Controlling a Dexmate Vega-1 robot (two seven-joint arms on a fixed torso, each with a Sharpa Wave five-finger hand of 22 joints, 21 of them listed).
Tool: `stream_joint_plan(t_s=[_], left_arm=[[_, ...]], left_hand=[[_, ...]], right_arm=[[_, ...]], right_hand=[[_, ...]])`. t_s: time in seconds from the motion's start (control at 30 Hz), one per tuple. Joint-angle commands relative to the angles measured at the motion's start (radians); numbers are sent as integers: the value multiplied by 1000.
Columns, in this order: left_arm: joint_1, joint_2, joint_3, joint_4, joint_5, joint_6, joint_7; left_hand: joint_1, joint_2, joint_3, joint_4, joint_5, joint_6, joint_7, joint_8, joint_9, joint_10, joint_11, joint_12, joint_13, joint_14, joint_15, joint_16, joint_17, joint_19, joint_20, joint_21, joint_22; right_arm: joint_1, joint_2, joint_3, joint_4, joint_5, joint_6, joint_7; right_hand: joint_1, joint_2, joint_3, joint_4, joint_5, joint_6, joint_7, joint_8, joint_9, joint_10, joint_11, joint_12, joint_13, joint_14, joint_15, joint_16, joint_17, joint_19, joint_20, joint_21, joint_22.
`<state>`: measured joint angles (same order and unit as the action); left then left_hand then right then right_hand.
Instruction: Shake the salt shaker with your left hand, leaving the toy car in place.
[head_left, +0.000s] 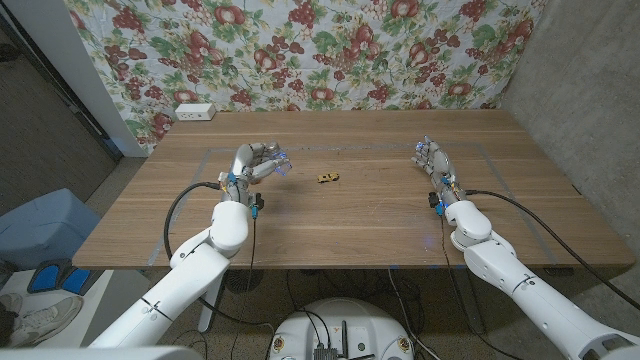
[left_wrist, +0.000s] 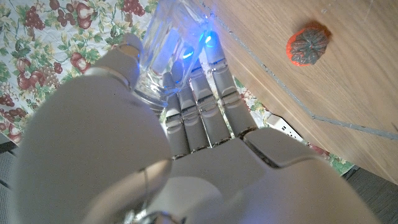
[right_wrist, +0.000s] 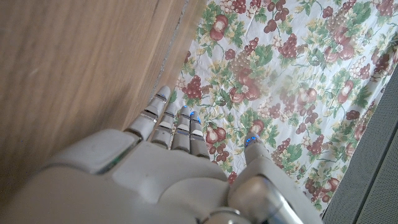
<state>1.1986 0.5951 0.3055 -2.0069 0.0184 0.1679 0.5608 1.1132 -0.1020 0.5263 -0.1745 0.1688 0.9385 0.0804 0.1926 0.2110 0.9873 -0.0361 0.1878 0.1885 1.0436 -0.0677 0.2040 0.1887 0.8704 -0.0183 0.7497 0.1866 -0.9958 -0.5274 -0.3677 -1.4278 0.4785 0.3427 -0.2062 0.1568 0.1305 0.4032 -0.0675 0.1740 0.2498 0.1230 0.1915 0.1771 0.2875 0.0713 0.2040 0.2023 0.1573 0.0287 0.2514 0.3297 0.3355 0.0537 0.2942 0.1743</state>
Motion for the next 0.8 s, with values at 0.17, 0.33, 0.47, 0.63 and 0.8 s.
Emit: stream_joint_plan(t_s=[0.17,0.33,0.47,0.63,0.8], left_arm=[[-17,38,29,-11,-18,34,10],[-6,12,29,24,-4,-61,65],[2,-15,27,53,14,-136,113],[9,-55,23,97,39,-236,175],[5,-104,24,168,81,-375,248]], left_hand=[[193,198,24,-4,6,61,-46,4,3,15,-57,5,2,108,-173,8,2,89,-172,179,9],[193,197,24,-4,6,63,-45,4,3,13,-57,4,2,108,-173,8,2,88,-171,181,9],[193,197,25,-4,7,63,-46,4,3,13,-59,3,2,106,-173,8,2,87,-171,182,8],[192,197,25,-3,7,62,-47,4,3,12,-60,3,2,106,-173,8,2,85,-171,184,8],[192,197,26,-3,7,61,-48,3,3,11,-60,3,2,105,-173,7,2,83,-171,185,7]], right_arm=[[1,0,5,15,6,11,9],[1,0,6,16,9,11,11],[2,-1,6,17,10,11,13],[2,0,6,18,11,12,13],[2,-2,6,18,8,14,12]], right_hand=[[-2,20,8,1,2,3,-2,-1,3,2,-2,-1,2,7,4,-3,0,14,1,-2,3],[-2,20,8,1,2,4,-2,-1,3,3,-1,-1,2,6,5,-3,0,15,0,-4,3],[-2,20,8,1,2,4,-3,-1,3,1,-3,-1,2,6,3,-3,0,16,0,-5,3],[-2,20,8,1,2,4,-4,0,3,2,-2,-1,2,6,3,-3,0,16,-1,-6,3],[-2,20,8,1,2,4,-4,-1,3,1,-3,-1,2,6,3,-3,0,17,0,-8,3]])
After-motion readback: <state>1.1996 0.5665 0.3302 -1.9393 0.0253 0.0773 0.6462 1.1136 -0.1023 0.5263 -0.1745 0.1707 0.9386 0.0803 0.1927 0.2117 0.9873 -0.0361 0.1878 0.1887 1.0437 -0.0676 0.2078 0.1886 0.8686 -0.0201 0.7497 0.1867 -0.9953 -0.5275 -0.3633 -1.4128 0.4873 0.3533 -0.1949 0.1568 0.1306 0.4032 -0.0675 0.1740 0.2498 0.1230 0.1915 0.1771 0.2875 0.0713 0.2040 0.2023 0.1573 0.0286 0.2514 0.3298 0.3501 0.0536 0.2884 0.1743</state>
